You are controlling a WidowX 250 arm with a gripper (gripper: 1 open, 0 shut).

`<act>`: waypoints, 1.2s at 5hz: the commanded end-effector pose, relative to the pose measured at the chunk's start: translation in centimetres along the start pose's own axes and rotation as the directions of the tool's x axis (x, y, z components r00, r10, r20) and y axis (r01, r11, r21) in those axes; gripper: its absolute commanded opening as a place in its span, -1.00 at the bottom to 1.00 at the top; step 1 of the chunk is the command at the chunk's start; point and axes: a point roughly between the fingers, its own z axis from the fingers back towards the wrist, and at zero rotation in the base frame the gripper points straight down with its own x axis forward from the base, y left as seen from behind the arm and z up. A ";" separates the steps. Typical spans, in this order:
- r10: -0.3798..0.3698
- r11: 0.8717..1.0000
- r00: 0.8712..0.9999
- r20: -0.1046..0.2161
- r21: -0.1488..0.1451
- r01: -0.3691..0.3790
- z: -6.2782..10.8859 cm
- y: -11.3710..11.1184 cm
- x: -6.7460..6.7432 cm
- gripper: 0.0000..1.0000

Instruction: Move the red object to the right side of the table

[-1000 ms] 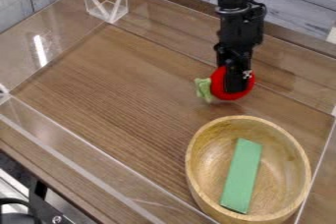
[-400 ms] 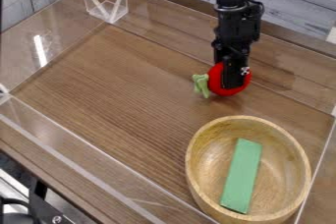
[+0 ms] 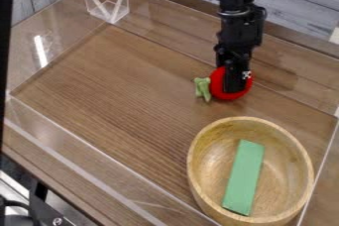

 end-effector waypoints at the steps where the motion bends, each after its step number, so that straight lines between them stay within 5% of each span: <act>1: -0.040 0.997 0.998 0.043 0.063 0.038 3.2 -0.6 0.4 -1.00; 2: -0.029 0.997 0.999 0.045 0.077 0.025 4.6 -0.6 -0.1 -1.00; 3: -0.004 0.997 0.998 0.055 0.077 0.000 5.1 -1.3 -0.3 1.00; 5: 0.053 0.992 0.995 0.081 0.111 -0.062 6.3 -0.7 -2.6 1.00; 6: 0.145 0.977 0.984 0.108 0.142 -0.160 8.0 0.4 -3.3 1.00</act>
